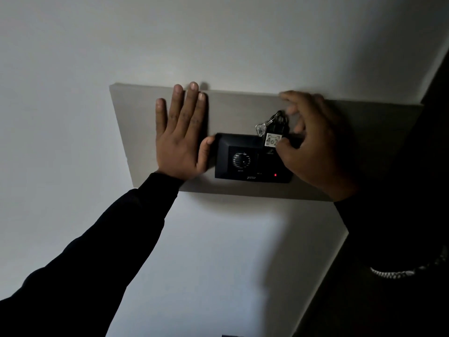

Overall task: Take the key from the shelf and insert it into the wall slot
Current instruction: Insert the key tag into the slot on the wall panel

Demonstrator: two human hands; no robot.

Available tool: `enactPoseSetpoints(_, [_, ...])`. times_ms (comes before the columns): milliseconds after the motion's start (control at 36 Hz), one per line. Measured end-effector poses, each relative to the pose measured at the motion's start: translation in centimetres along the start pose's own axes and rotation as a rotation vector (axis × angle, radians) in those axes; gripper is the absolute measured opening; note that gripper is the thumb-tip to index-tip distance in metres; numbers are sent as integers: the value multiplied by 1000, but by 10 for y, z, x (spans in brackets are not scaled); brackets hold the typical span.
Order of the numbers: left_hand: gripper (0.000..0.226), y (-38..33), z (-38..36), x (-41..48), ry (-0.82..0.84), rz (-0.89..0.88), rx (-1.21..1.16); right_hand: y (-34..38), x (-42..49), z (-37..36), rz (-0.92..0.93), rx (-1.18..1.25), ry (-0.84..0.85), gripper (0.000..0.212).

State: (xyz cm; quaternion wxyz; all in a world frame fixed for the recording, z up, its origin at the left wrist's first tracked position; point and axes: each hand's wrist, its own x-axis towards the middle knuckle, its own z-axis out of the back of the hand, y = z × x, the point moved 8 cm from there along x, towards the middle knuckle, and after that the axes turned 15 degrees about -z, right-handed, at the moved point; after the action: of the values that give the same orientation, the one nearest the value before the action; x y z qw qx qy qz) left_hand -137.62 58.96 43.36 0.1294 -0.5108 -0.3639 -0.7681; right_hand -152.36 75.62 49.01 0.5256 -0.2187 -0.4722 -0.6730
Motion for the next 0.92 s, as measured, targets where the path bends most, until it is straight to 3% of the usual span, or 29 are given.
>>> enactPoseSetpoints(83, [67, 0, 0, 0, -5, 1, -12, 19, 9, -5, 66, -80, 84, 54])
enactPoseSetpoints(250, [66, -1, 1, 0, -14, -3, -17, 31, 27, -23, 203, -397, 249, 15])
enactPoseSetpoints(333, [65, -1, 2, 0, -12, 2, -19, 38, 32, -22, 277, -375, 304, 12])
enactPoseSetpoints(639, [64, -1, 2, 0, -36, 0, -43, 27, 32, -8, 228, -114, 118, 8])
enactPoseSetpoints(917, [64, 0, 2, -2, -48, -14, -49, 20, 21, -4, 201, -69, 41, 10])
